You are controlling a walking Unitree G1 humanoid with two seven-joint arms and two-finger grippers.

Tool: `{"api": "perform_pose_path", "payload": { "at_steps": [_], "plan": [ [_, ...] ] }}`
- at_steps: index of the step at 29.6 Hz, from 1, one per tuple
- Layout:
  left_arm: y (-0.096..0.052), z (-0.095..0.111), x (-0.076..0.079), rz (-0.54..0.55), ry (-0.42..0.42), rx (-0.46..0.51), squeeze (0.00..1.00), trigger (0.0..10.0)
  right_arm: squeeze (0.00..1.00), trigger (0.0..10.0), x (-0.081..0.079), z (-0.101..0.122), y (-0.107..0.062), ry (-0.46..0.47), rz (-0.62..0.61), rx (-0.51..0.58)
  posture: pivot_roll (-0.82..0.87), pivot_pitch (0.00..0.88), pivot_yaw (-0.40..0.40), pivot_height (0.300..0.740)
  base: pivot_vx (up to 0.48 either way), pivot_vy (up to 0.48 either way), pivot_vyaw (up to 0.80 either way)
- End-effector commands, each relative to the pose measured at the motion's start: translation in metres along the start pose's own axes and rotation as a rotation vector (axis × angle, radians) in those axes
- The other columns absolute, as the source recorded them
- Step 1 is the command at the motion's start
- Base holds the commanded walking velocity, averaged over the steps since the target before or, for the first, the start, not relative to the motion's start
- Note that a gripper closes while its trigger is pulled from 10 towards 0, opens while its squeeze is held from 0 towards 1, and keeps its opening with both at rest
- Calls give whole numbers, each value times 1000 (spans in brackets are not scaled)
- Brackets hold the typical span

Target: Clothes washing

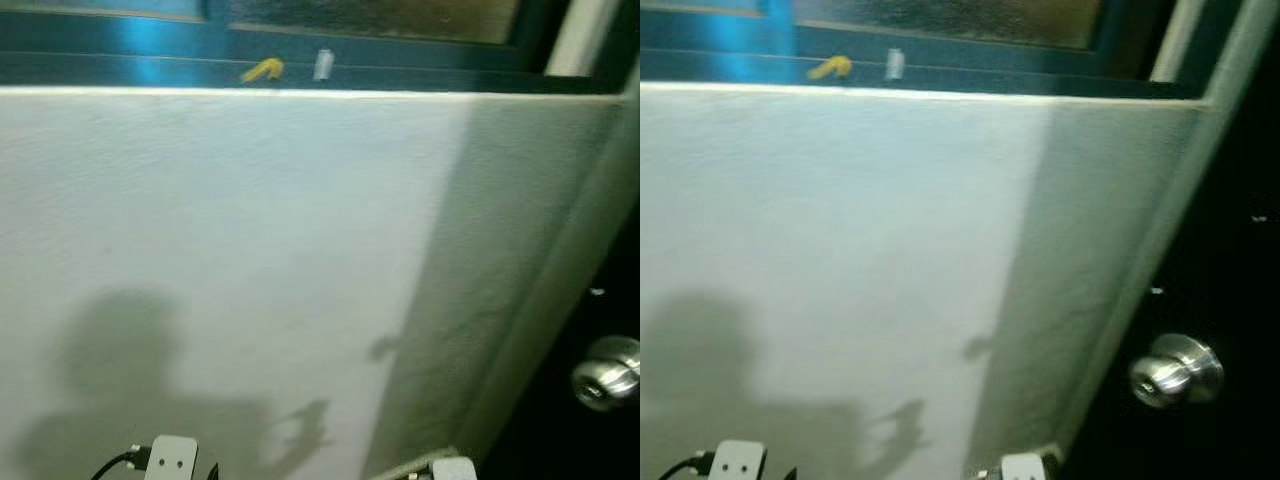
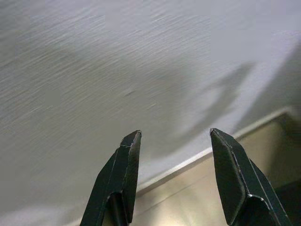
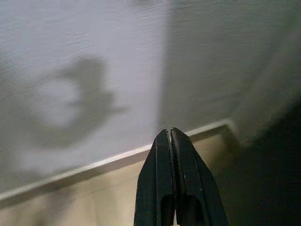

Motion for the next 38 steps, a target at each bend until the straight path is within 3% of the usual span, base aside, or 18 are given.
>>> {"api": "perform_pose_path", "payload": {
  "at_steps": [1, 11, 38],
  "plan": [
    [-2, -10, 0, -1, 4, -40, 0, 10000, 0, 10000, 2, -13, -6, -6, 6, -44, 32, 70, 23, 740, 0, 0, -800],
    [-8, -36, -14, 24, 41, -123, 0, 10000, 0, 10000, 3, -37, -15, -51, 30, -125, 35, 69, 20, 740, 0, 0, -794],
    [-2, -36, -10, 12, 37, -113, 0, 10000, 0, 10000, 0, -29, -10, -50, 44, -92, 34, 67, 17, 740, 0, 0, -788]
  ]
}}
Point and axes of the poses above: a point about 5 cm out from each wrist's last joint towards the gripper, its own y axis pointing out of the wrist towards the gripper, its own z axis along the axis of the wrist's last joint, x = y × z, the point moved 3 cm from there along y, pointing out of the wrist towards the gripper, and after that the axes turned 13 degrees about -y, right-handed, at the moved point
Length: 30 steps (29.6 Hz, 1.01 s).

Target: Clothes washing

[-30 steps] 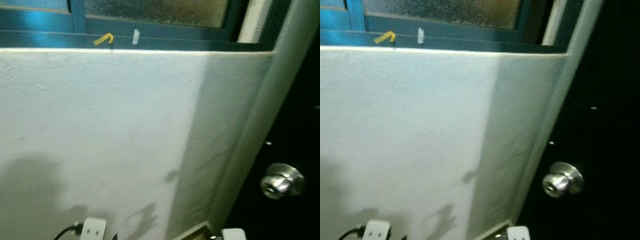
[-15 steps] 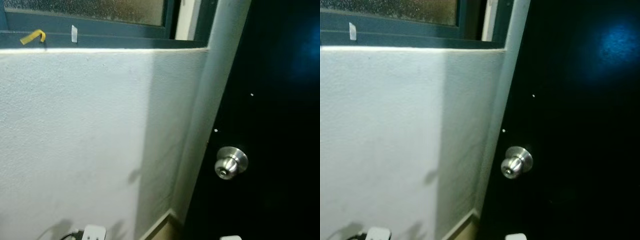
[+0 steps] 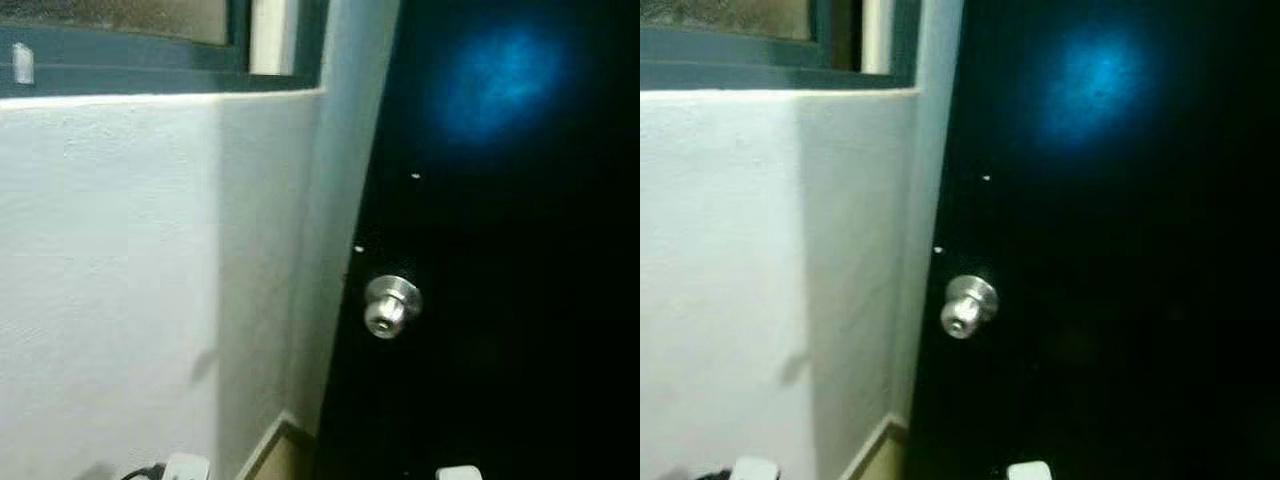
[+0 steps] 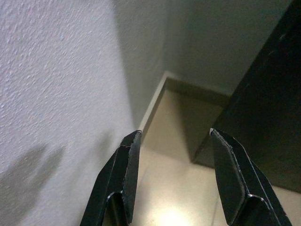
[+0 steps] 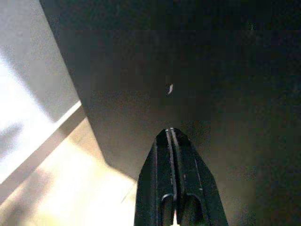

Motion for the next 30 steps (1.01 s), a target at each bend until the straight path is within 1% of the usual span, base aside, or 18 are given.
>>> {"api": "perform_pose_path", "payload": {
  "at_steps": [1, 13, 17, 30],
  "plan": [
    [-1, -4, 3, -8, 3, -10, 0, 10000, 0, 10000, 4, -7, -3, -1, -10, -24, 34, 66, 17, 740, 0, 0, -788],
    [2, -3, 3, -11, 6, -10, 0, 10000, 0, 10000, 4, -7, -2, -5, -5, -21, 36, 57, 17, 740, 0, 0, -788],
    [5, -1, 3, -12, 5, -4, 0, 10000, 0, 10000, 4, -6, -1, -7, -4, -19, 34, 51, 17, 740, 0, 0, -788],
    [8, 1, 7, -24, 5, 2, 0, 10000, 0, 10000, 5, -5, 0, -8, -6, -16, 31, 50, 17, 740, 0, 0, -788]
  ]
}}
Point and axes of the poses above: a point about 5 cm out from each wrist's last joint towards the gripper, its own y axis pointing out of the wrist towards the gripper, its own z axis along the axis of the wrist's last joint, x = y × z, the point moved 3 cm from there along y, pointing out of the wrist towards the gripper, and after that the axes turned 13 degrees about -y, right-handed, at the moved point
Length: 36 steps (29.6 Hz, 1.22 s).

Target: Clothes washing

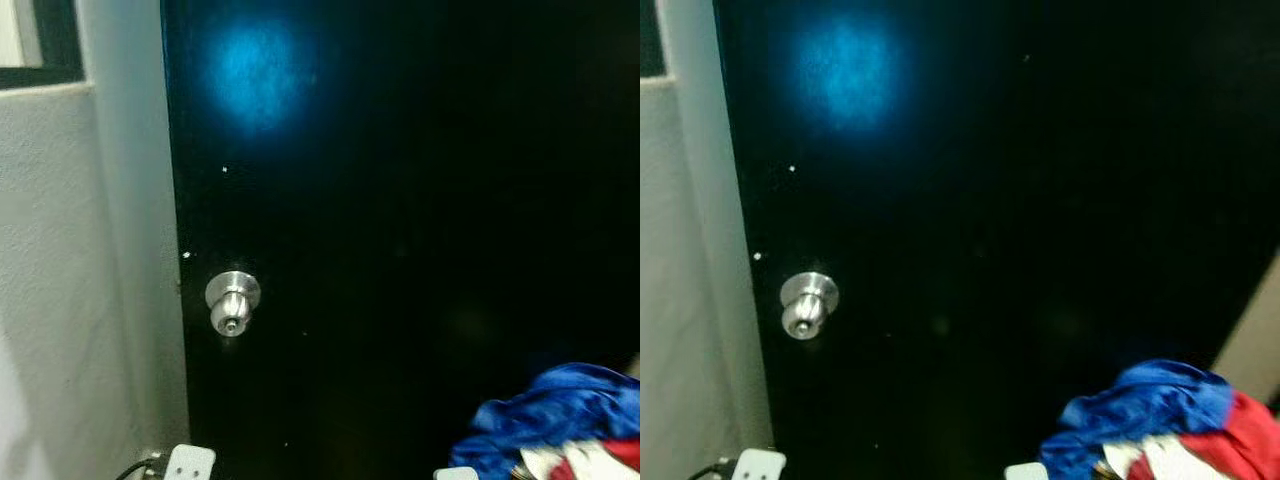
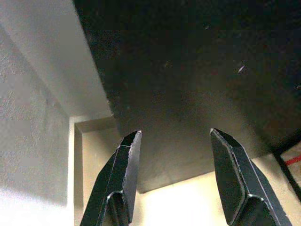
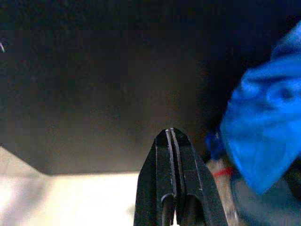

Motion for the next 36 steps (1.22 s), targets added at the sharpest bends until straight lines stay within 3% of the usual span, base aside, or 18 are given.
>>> {"api": "perform_pose_path", "payload": {
  "at_steps": [1, 18, 36],
  "plan": [
    [-1, -7, 3, -6, -3, -24, 0, 10000, 0, 10000, 2, -3, -1, -1, -5, -12, 32, 52, 15, 740, 0, 0, -788],
    [0, -8, 6, -9, -10, -26, 0, 10000, 0, 10000, 1, -3, -1, 2, -5, -11, 33, 59, 12, 740, 0, 0, -786],
    [2, -6, 3, 8, -76, -23, 0, 10000, 0, 10000, 0, 2, 0, 9, -4, 8, 35, 63, 13, 740, 0, 0, -786]
  ]
}}
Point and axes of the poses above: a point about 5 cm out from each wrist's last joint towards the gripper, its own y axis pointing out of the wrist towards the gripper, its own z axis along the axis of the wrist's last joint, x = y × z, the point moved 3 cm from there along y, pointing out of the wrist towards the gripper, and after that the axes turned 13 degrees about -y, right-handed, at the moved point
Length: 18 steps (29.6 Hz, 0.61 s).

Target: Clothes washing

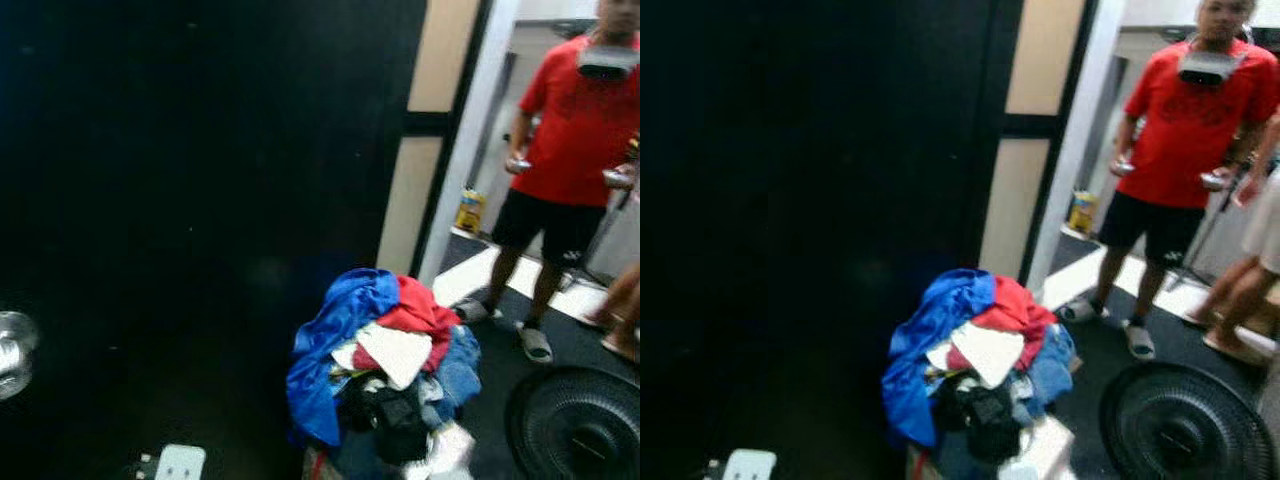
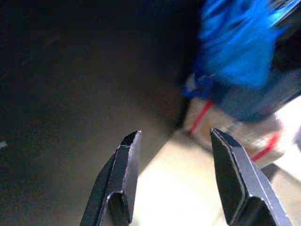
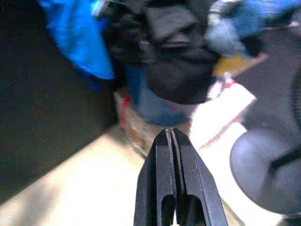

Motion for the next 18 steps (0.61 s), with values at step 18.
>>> {"api": "perform_pose_path", "payload": {
  "at_steps": [18],
  "plan": [
    [0, -7, -3, 20, 2, -23, 0, 10000, 0, 10000, -3, 13, 3, 13, 1, 54, 36, 60, 12, 740, 84, 0, -418]
  ]
}}
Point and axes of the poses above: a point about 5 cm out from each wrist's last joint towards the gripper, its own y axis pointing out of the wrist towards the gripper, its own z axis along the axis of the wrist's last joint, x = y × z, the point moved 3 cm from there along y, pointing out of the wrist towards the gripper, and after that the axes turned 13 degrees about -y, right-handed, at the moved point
